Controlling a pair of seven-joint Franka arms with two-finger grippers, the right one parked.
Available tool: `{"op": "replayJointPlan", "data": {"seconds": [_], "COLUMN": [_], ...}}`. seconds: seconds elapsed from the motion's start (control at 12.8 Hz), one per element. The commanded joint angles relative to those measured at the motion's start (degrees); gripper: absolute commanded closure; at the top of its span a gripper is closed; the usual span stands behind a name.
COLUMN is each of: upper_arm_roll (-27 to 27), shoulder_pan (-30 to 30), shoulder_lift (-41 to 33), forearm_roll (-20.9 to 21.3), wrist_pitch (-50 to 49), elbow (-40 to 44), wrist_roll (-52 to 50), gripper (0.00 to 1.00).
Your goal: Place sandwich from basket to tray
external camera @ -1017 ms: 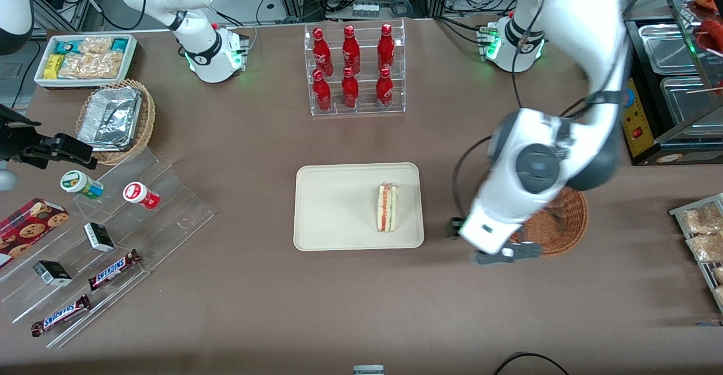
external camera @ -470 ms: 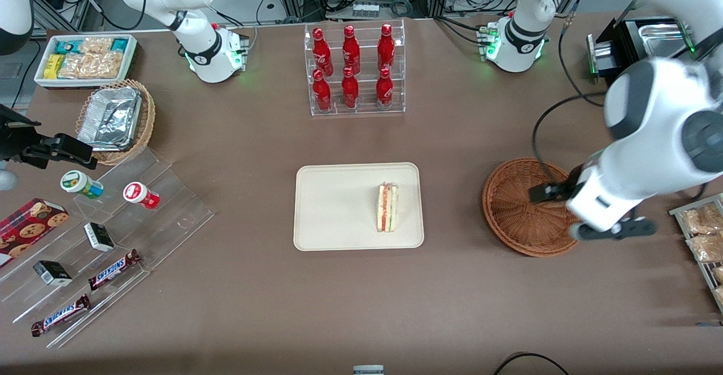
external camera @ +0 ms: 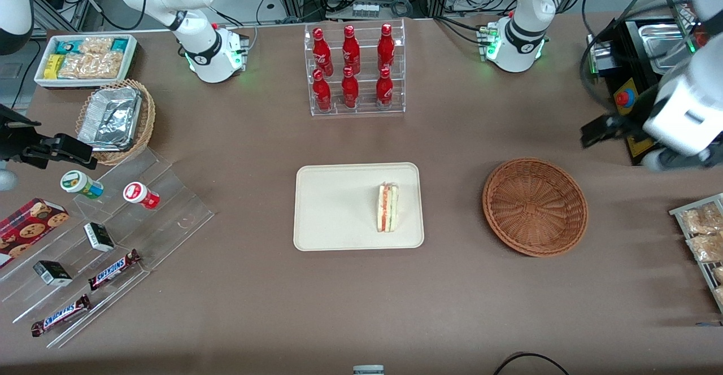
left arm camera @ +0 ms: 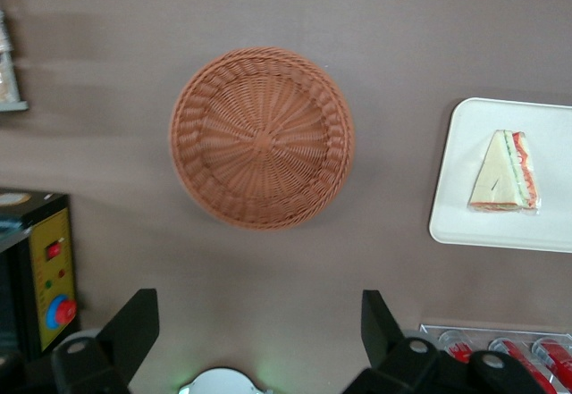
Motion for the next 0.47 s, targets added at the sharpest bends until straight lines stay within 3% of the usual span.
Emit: {"op": "replayJointPlan", "data": {"seconds": [0.0,0.39], "upper_arm_roll": [-0.1,-0.1], "shoulder_pan": [1.3,3.6], "shoulder_lift": [-2.4,-2.0], "forearm_roll": [1.8,1.1], "wrist_pitch": [-0.9,2.3], "elbow": [-1.7,-5.2], "wrist_roll": [1.3,5.2], "gripper": [0.0,0.0]}}
